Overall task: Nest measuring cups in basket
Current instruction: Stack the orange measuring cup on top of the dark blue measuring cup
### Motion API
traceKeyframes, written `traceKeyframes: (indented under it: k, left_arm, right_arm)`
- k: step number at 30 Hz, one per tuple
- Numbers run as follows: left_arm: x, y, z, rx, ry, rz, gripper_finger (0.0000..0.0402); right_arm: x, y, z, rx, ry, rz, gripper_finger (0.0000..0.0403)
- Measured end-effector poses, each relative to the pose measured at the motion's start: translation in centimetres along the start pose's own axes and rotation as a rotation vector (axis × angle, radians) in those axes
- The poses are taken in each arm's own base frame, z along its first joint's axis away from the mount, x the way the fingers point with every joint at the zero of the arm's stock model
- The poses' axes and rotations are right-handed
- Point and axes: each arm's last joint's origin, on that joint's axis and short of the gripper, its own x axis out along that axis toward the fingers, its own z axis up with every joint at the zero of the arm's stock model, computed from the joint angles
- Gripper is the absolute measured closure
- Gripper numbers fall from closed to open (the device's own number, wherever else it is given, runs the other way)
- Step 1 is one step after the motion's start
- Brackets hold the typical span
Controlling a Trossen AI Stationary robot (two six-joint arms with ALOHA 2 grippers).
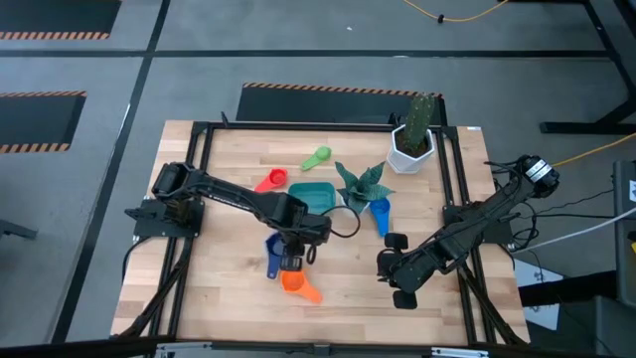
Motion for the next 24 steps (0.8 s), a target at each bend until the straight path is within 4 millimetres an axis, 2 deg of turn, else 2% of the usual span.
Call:
traceKeyframes:
  k: [7, 14, 20, 24]
  left_arm:
    - [-0.4, -2.3, 0.3, -0.075, -0.040, -0.093, 0.0289]
    - [-0.2, -5.3, -0.4, -0.124, -0.018, -0.146, 0.0289]
    - [0.0, -7.8, -1.4, -0.069, -0.055, -0.041, 0.0289]
    - [0.0, -8.7, -1.8, -0.038, -0.104, 0.066, 0.0289]
  right_arm:
    - [0.0, 0.0, 0.0, 0.000, 0.000, 0.000, 0.0337]
    - [0.0, 0.0, 0.0, 0.000, 0.000, 0.000, 0.0337]
    - [0.0, 0.0, 0.0, 0.000, 0.000, 0.000, 0.0337]
    - [0.0, 0.0, 0.0, -0.002, 0.000, 0.000, 0.0337]
